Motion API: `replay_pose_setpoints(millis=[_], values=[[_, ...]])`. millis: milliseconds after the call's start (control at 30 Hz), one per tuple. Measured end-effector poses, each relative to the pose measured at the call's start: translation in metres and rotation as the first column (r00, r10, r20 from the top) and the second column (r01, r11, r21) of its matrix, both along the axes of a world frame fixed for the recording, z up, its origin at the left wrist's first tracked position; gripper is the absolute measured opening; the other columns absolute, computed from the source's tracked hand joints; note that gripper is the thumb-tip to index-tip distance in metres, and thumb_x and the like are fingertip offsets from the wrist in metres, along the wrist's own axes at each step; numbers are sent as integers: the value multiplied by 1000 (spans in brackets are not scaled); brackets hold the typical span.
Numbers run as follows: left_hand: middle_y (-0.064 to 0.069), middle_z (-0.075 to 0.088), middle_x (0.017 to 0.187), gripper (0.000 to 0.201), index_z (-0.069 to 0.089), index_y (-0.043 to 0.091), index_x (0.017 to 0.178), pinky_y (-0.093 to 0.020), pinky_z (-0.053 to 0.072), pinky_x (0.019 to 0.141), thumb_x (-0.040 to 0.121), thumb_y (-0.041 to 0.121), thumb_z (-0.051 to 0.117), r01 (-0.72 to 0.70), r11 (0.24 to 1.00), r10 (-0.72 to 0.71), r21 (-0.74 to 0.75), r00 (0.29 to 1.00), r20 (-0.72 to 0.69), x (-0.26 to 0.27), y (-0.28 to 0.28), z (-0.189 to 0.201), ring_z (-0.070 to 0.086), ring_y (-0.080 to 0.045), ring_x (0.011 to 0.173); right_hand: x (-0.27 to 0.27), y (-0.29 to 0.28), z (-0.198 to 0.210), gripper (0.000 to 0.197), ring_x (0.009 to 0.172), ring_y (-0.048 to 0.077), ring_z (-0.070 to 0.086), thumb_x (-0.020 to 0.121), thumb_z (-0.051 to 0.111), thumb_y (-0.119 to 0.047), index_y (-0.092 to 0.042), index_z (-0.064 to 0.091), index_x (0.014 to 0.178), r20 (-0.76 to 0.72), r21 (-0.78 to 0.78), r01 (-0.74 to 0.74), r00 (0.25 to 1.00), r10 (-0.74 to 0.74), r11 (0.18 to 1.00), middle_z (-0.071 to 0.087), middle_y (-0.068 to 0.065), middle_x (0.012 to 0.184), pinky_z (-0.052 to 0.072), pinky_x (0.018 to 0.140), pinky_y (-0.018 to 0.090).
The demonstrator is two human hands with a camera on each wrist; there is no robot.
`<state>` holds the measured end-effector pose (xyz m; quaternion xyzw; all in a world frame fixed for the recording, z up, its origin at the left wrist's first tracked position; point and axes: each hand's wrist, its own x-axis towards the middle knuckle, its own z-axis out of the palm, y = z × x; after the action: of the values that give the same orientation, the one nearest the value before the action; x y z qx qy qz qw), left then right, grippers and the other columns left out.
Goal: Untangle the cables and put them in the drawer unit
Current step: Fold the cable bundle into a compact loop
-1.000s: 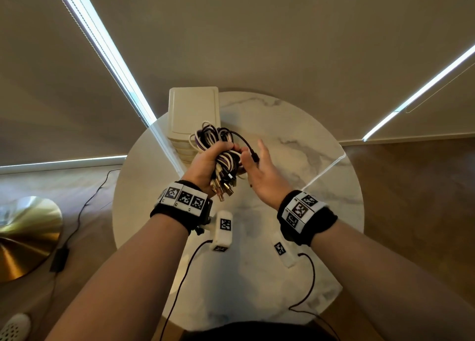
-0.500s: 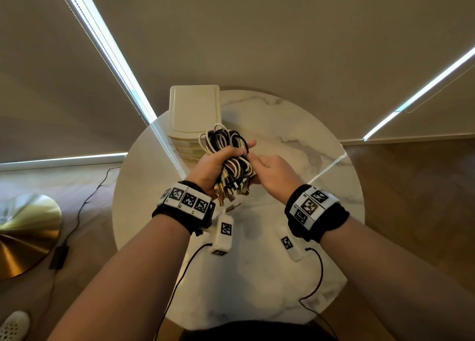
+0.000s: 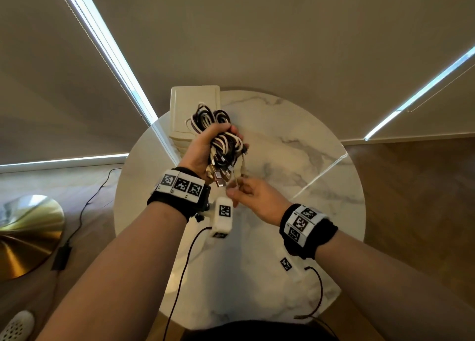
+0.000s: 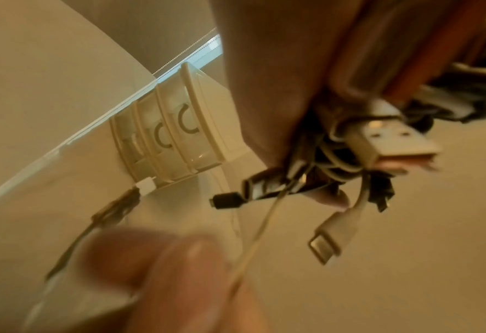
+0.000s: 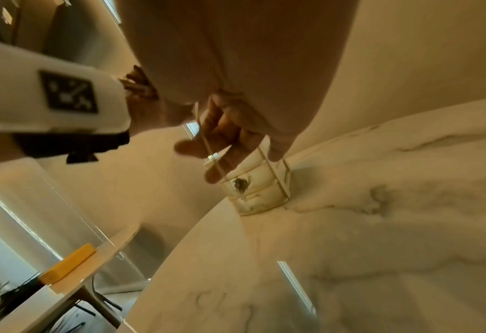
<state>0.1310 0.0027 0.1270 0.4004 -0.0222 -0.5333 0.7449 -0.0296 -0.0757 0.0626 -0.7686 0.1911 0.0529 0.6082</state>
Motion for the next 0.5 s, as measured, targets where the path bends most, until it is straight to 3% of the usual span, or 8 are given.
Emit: replay_pose_setpoints(millis=[100, 167, 233, 300, 367, 500], values=[[-2, 65, 78, 28, 69, 11, 79, -38, 50, 90, 99, 22, 53, -65, 998, 64, -23, 997, -35, 13, 4, 3, 69, -20, 75, -9, 2, -3, 21, 75, 7, 68, 104, 56, -35, -22, 72, 97, 15, -6, 74, 997, -74, 997, 71, -14, 81, 53, 82, 28], [2, 64, 77, 23, 66, 14, 80, -35, 48, 90, 98, 24, 54, -95, 994, 89, -54, 991, -103, 25, 13, 2, 68, -18, 75, -21, -7, -5, 23, 70, 7, 63, 104, 55, -31, -20, 74, 96, 25, -18, 125, 992, -124, 992, 69, -8, 79, 51, 77, 25], [4, 63, 79, 17, 63, 15, 85, -31, 52, 86, 97, 23, 53, -96, 991, 78, -98, 982, -174, 36, 25, -2, 66, -14, 77, -31, -19, -7, 27, 65, 7, 59, 105, 54, -31, -16, 74, 97, -12, -62, 134, 991, -135, 989, 64, -1, 75, 50, 67, 24], [5, 63, 85, 10, 62, 14, 99, -28, 51, 86, 96, 20, 55, -48, 994, 28, -99, 980, -195, 42, 34, -7, 64, -12, 81, -38, -30, -5, 24, 59, 0, 54, 105, 55, -30, -15, 73, 100, -59, -140, 104, 992, -114, 985, 61, -9, 74, 44, 61, 18], [3, 63, 91, 20, 63, 11, 111, -28, 53, 85, 91, 18, 63, 57, 998, -60, -29, 988, -141, 42, 39, -12, 64, -12, 84, -34, -40, 3, 19, 58, 0, 49, 103, 58, -30, -21, 75, 103, -20, -261, 90, 995, -99, 961, 54, -16, 67, 38, 63, 17], [-7, 67, 93, 14, 71, 11, 98, -36, 56, 81, 87, 21, 71, 302, 925, -331, 230, 938, 100, 18, 38, -13, 67, -19, 81, -4, -51, 46, 28, 80, 3, 53, 102, 58, -36, -30, 70, 127, 71, -505, 15, 997, 25, 863, 51, -9, 88, 41, 79, 19]])
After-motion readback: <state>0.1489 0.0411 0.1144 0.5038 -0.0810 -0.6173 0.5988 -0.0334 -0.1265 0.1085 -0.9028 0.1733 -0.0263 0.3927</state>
